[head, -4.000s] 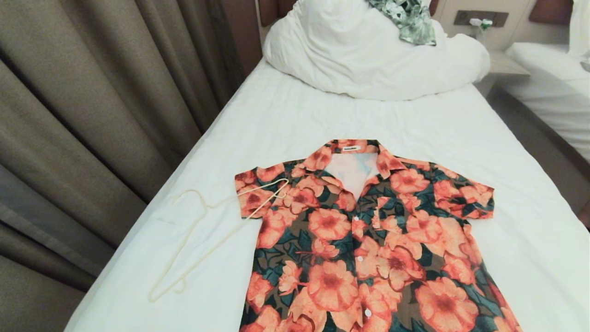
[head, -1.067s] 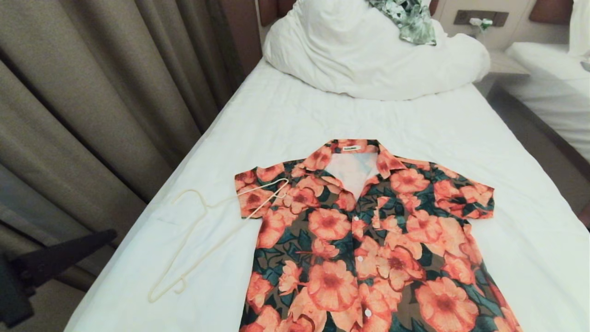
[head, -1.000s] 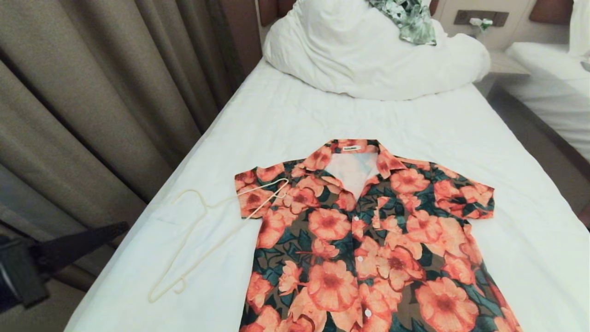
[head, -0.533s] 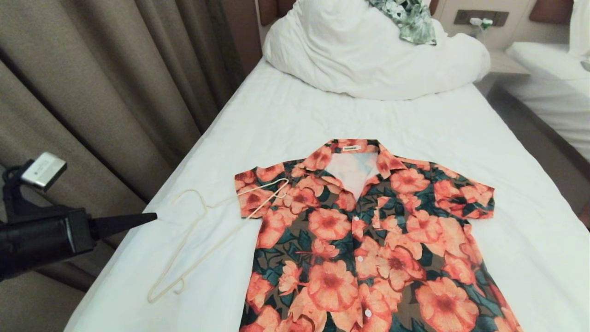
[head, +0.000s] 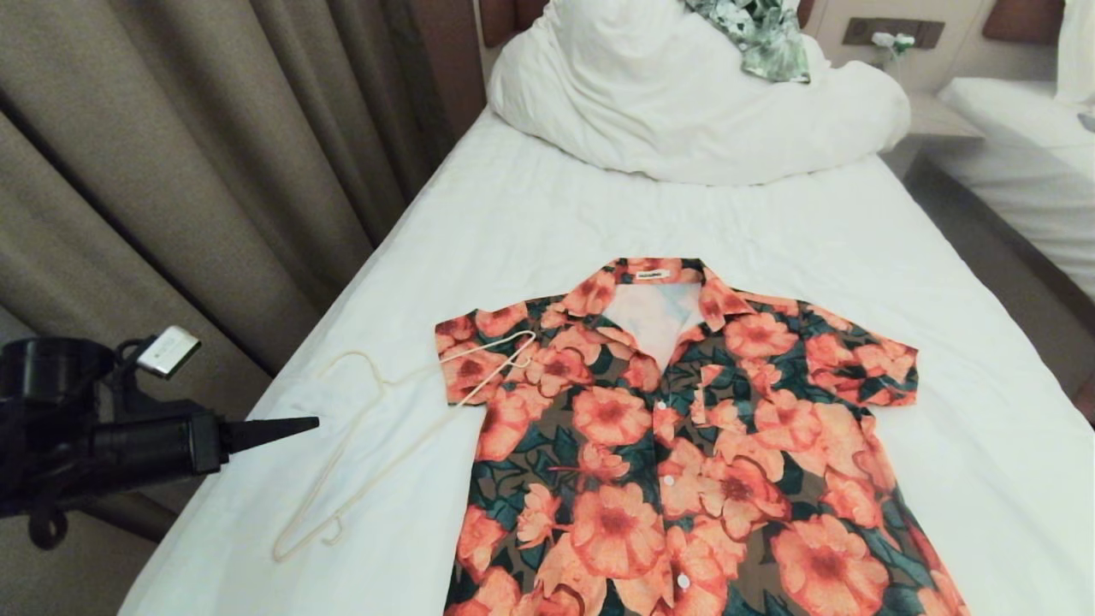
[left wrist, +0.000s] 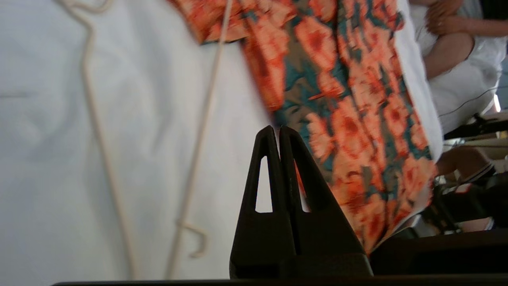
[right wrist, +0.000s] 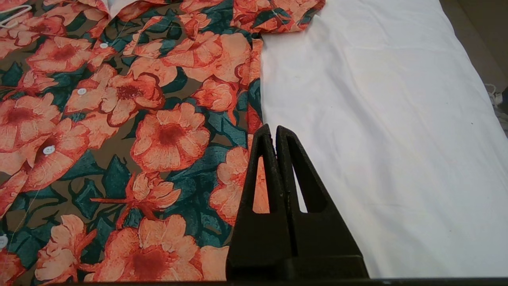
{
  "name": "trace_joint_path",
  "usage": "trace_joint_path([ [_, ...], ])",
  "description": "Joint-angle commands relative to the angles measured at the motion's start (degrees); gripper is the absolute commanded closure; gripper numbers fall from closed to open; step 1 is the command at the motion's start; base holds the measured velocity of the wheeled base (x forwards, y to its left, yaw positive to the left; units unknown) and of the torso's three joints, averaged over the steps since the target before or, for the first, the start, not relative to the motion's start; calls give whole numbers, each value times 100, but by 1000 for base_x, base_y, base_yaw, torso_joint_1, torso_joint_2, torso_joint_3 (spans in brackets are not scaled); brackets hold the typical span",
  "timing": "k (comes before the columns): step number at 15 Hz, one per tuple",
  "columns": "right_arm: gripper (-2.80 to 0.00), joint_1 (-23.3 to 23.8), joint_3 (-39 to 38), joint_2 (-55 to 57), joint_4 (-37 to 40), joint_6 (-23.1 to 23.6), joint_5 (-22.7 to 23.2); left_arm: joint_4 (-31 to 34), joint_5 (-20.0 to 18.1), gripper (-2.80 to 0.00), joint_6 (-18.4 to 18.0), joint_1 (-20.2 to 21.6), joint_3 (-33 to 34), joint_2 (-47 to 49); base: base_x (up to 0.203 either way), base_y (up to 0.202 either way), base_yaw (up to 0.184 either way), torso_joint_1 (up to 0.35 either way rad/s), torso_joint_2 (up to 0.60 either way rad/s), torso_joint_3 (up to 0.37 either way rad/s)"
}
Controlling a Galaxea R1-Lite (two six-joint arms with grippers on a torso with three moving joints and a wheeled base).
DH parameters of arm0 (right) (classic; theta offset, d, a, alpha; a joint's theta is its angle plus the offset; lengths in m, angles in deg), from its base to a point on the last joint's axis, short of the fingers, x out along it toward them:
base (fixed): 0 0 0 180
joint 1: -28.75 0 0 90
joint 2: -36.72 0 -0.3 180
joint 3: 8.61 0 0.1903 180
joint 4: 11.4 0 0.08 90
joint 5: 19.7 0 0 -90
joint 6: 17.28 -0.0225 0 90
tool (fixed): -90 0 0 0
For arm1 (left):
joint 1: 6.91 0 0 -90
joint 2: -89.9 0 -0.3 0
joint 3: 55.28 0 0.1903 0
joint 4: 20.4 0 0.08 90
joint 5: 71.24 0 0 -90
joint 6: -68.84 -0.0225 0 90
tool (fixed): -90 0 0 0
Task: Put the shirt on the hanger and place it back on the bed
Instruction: Lift the shirt and hanger
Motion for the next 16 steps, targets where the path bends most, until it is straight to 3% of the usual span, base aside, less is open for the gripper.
trace_joint_path([
  [1, 0, 0, 0, -4, 0, -1, -1, 3, -43, 0, -470, 30, -197, 928, 0, 0, 0, 0, 0, 0],
  [4, 0, 0, 0, -4, 0, -1, -1, 25, 32, 0, -901, 45, -681, 1611, 0, 0, 0, 0, 0, 0],
  [7, 0, 0, 0, -4, 0, -1, -1, 174, 280, 0, -935, 40, -1091, 1835, 0, 0, 0, 0, 0, 0],
  [8, 0, 0, 0, -4, 0, -1, -1, 168, 275, -280, -935, 46, -1094, 1827, 0, 0, 0, 0, 0, 0],
  [16, 0, 0, 0, -4, 0, -1, -1, 234, 261, -280, -944, -22, -1619, 2384, 0, 0, 0, 0, 0, 0],
])
